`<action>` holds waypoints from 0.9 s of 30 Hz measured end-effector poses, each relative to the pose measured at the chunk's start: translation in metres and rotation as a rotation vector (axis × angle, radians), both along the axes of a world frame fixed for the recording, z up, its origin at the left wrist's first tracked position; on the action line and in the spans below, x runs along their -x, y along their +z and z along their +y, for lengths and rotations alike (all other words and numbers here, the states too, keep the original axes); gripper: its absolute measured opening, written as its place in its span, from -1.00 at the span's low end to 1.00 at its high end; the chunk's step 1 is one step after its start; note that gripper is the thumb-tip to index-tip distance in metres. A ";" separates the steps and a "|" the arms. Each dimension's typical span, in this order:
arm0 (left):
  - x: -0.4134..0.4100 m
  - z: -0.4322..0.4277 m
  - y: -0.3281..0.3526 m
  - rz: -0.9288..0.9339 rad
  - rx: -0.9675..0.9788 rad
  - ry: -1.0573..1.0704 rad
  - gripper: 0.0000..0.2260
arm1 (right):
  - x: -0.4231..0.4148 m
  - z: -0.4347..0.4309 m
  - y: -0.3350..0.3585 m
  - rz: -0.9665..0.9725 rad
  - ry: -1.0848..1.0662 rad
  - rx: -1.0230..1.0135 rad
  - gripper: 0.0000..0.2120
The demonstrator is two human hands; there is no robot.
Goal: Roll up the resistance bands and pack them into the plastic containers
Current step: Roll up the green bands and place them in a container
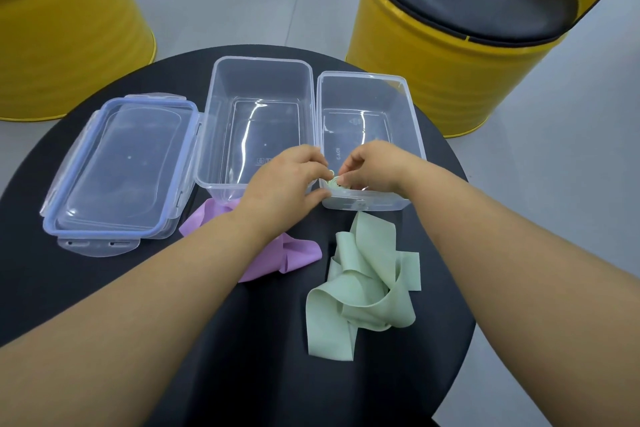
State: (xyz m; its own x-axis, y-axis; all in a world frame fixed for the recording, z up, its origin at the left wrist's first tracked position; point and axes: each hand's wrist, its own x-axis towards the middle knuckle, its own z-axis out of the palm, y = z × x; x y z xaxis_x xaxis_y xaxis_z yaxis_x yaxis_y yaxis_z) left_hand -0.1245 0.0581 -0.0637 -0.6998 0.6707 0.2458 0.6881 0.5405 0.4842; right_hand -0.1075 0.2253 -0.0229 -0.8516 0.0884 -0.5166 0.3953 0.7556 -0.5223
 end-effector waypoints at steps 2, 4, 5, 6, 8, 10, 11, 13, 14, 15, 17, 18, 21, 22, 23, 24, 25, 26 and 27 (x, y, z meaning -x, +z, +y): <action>0.000 0.000 0.000 0.006 0.008 -0.008 -0.81 | 0.000 0.001 -0.001 0.005 -0.003 0.006 -0.91; -0.001 0.000 0.000 0.004 0.019 -0.006 -0.82 | -0.001 0.002 -0.001 0.004 -0.004 0.024 -0.90; -0.001 -0.001 0.001 -0.001 0.023 -0.002 -0.82 | -0.001 0.002 -0.002 0.002 -0.004 0.032 -0.89; -0.002 -0.001 0.003 -0.008 0.025 0.006 -0.82 | -0.001 0.003 -0.002 0.000 -0.002 0.035 -0.89; -0.003 0.000 0.006 -0.021 0.028 0.029 -0.80 | -0.001 0.004 -0.002 0.003 -0.002 0.034 -0.88; -0.004 0.000 0.009 -0.034 0.049 0.042 -0.78 | 0.000 0.004 -0.002 0.008 -0.005 0.032 -0.87; -0.004 0.000 0.010 -0.035 0.054 0.042 -0.78 | 0.000 0.004 -0.002 0.009 -0.007 0.032 -0.86; -0.004 0.000 0.012 -0.036 0.066 0.033 -0.76 | 0.001 0.004 -0.002 0.011 -0.011 0.029 -0.84; -0.004 0.000 0.013 -0.036 0.067 0.029 -0.77 | 0.001 0.004 -0.003 0.011 -0.011 0.026 -0.83; -0.004 0.000 0.013 -0.036 0.064 0.026 -0.77 | 0.002 0.004 -0.004 0.011 -0.010 0.023 -0.82; -0.005 -0.001 0.012 -0.028 0.060 0.023 -0.79 | 0.002 0.004 -0.004 0.011 -0.009 0.022 -0.81; -0.005 -0.001 0.012 -0.016 0.052 0.020 -0.80 | 0.001 0.004 -0.003 0.015 -0.009 0.019 -0.82; -0.007 -0.003 0.013 0.031 0.019 0.000 -0.84 | -0.003 0.002 0.001 0.089 -0.030 -0.014 -0.85; -0.008 -0.004 0.014 0.050 0.006 -0.004 -0.84 | -0.006 0.001 0.003 0.141 -0.051 -0.028 -0.84; -0.009 -0.005 0.014 0.079 -0.013 -0.012 -0.82 | -0.009 0.001 0.005 0.200 -0.075 -0.039 -0.84; -0.011 -0.005 0.015 0.109 -0.032 -0.022 -0.80 | -0.014 0.000 0.008 0.259 -0.104 -0.042 -0.85; -0.015 -0.005 0.016 0.126 -0.048 -0.025 -0.77 | -0.020 -0.001 0.011 0.312 -0.139 -0.034 -0.86; -0.020 -0.006 0.017 0.131 -0.062 -0.024 -0.76 | -0.029 -0.001 0.014 0.354 -0.189 -0.009 -0.89; -0.028 -0.006 0.018 0.124 -0.080 -0.022 -0.77 | -0.039 -0.001 0.016 0.379 -0.248 0.026 -0.93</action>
State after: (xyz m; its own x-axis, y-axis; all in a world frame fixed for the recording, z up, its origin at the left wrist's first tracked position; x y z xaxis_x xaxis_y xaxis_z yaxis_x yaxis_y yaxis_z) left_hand -0.0969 0.0520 -0.0462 -0.6461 0.6603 0.3828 0.7566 0.4878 0.4355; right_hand -0.0683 0.2241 -0.0066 -0.9360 0.3043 -0.1771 0.3395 0.6471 -0.6826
